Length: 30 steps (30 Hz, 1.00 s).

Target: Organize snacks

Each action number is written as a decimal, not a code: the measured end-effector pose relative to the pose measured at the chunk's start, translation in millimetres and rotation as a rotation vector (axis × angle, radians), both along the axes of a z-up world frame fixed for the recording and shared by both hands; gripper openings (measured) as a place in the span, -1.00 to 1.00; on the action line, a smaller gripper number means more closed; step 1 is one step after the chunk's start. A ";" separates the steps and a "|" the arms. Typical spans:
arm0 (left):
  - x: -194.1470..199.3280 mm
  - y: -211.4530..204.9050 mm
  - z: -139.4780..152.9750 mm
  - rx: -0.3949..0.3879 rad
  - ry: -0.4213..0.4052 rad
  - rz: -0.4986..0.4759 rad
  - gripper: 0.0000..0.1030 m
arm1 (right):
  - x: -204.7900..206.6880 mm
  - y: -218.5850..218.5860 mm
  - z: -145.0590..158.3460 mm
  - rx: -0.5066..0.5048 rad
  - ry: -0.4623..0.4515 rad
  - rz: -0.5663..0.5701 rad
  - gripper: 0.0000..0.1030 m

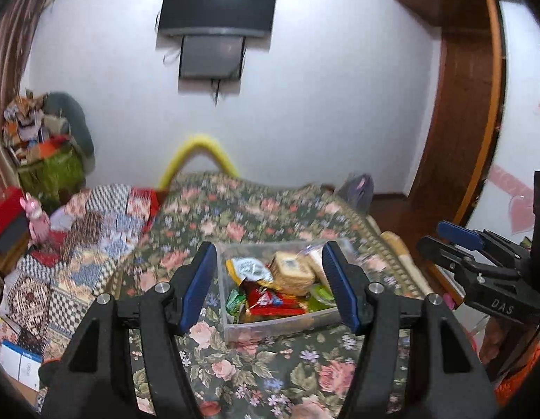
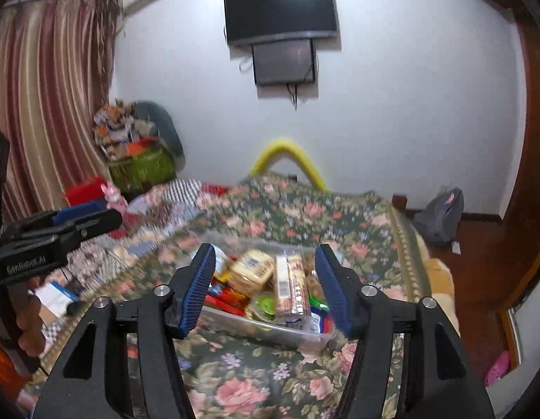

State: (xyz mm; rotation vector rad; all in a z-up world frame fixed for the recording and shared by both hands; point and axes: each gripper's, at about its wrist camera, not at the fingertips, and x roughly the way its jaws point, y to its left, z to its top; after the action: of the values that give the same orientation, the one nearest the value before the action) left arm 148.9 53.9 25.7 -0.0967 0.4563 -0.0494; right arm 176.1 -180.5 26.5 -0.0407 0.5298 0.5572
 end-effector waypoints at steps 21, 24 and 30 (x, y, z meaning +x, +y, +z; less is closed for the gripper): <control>-92.6 -36.1 28.1 0.050 -0.179 -0.015 0.95 | -75.1 -16.9 31.0 0.040 -0.150 -0.081 1.00; -94.0 -35.4 28.3 0.051 -0.182 -0.013 0.97 | -79.8 -20.8 30.2 0.048 -0.152 -0.087 1.00; -95.2 -35.5 27.0 0.057 -0.185 -0.005 0.97 | -82.9 -23.2 23.6 0.056 -0.131 -0.089 1.00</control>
State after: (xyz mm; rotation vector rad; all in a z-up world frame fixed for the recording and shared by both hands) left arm 53.7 18.5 52.7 -0.0348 0.2725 -0.0496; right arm 93.2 -203.7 50.1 -0.0001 0.3864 0.4782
